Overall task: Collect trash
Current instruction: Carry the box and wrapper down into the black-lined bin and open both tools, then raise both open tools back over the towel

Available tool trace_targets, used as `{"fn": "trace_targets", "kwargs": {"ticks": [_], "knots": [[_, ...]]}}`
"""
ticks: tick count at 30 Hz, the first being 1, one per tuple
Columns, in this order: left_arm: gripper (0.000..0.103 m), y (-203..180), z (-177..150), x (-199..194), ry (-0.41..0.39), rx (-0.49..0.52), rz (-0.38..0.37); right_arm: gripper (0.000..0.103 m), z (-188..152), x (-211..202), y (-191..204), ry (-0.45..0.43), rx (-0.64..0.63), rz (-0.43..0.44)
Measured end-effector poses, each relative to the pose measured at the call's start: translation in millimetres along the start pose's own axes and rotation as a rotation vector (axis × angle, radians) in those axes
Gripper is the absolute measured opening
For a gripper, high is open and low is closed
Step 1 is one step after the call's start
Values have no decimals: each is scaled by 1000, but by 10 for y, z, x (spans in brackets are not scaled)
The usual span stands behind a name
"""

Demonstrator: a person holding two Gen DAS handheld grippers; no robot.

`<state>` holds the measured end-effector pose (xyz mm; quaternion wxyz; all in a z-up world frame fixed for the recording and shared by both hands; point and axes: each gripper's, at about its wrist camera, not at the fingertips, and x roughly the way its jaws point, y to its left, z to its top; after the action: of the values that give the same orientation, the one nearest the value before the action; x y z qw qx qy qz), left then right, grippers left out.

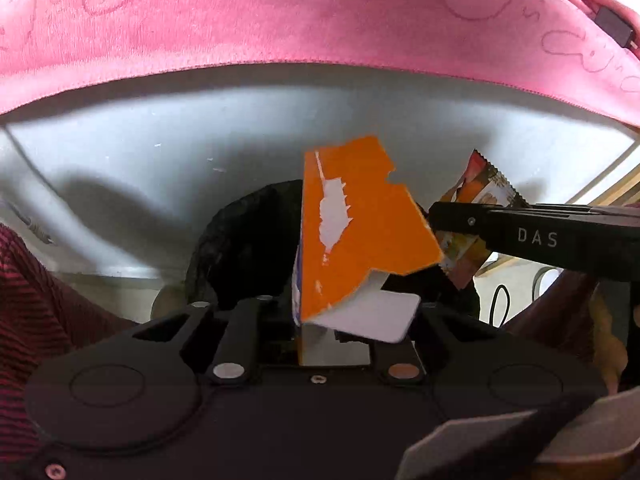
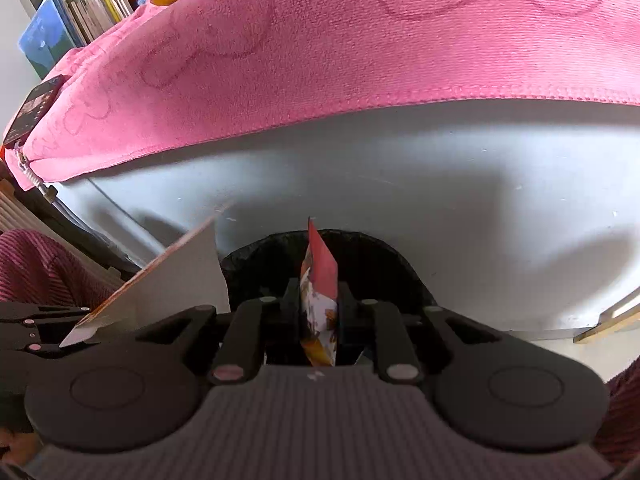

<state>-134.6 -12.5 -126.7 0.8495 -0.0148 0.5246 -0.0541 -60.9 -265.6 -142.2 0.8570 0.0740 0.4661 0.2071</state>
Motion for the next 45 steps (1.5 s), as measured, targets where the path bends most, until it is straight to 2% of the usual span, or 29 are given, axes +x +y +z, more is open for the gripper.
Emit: {"fn": "trace_targets", "kwargs": {"ticks": [2, 3, 4, 5, 13, 17, 22, 33, 36, 39, 45], "knots": [[21, 1, -2, -11, -2, -1, 6, 26, -3, 2, -1, -1, 0, 1], [28, 5, 0, -16, -1, -3, 7, 29, -6, 3, -1, -1, 0, 0], [35, 9, 2, -20, 0, -7, 8, 37, -5, 3, 0, -1, 0, 0], [37, 10, 6, -25, -1, -9, 9, 45, -5, 3, -3, -2, -1, 2], [53, 22, 38, -95, -22, -13, 24, 59, -5, -23, 14, -9, -13, -6], [63, 39, 65, -204, -63, -20, 16, 70, 24, -106, 59, -38, -43, -19], [75, 8, 114, -398, -140, 2, 23, 79, 99, -274, 121, -98, -86, -10], [80, 13, 282, -945, -296, 20, -15, 89, 333, -847, 265, -275, -164, 63], [81, 23, 325, -1069, -346, 12, -21, 93, 406, -976, 287, -325, -171, 62], [82, 61, 417, -1151, -393, 8, -12, 103, 495, -1079, 256, -379, -154, 60], [82, 147, 595, -1205, -451, -7, 16, 103, 672, -1193, 234, -451, -160, 10]]}}
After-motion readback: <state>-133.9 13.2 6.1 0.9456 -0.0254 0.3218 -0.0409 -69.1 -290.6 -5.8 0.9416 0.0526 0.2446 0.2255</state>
